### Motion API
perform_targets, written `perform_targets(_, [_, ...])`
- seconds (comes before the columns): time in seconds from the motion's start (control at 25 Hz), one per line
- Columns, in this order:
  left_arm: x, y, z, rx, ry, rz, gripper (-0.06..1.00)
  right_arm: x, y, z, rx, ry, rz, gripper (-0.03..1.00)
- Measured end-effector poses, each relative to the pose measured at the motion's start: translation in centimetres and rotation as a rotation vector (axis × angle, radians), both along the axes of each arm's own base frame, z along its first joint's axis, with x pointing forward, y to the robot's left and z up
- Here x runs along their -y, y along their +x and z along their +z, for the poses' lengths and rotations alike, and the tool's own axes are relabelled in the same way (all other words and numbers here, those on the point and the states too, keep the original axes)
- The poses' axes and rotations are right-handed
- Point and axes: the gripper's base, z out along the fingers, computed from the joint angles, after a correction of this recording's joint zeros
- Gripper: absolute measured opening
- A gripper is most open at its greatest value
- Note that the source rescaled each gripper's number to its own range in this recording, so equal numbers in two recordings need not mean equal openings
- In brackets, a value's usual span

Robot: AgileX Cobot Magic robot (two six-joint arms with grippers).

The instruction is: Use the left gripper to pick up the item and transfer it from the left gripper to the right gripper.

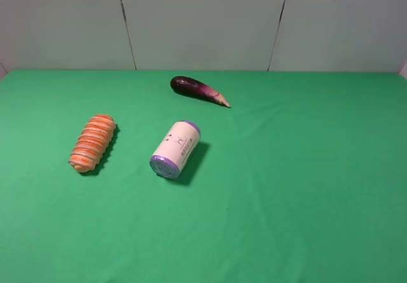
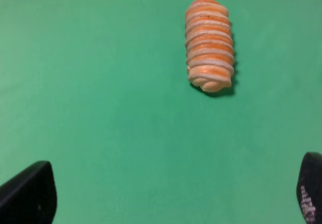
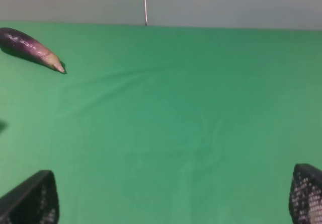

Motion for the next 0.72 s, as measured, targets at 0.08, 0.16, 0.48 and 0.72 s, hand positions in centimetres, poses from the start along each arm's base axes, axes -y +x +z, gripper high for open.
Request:
perform_targets(0.08, [0.00,0.00,0.00,0.000,0.000,0.000,0.94,0.00,0.00,0.00,0.000,0.000,0.000,1.00])
perform_targets(0.16, [0.00,0.00,0.00,0.000,0.000,0.000,0.94,0.00,0.00,0.00,0.000,0.000,0.000,1.00])
perform_targets(0.48, [0.00,0.00,0.00,0.000,0.000,0.000,0.94,0.00,0.00,0.00,0.000,0.000,0.000,1.00])
perform_targets(0.72, [0.00,0.00,0.00,0.000,0.000,0.000,0.94,0.00,0.00,0.00,0.000,0.000,0.000,1.00])
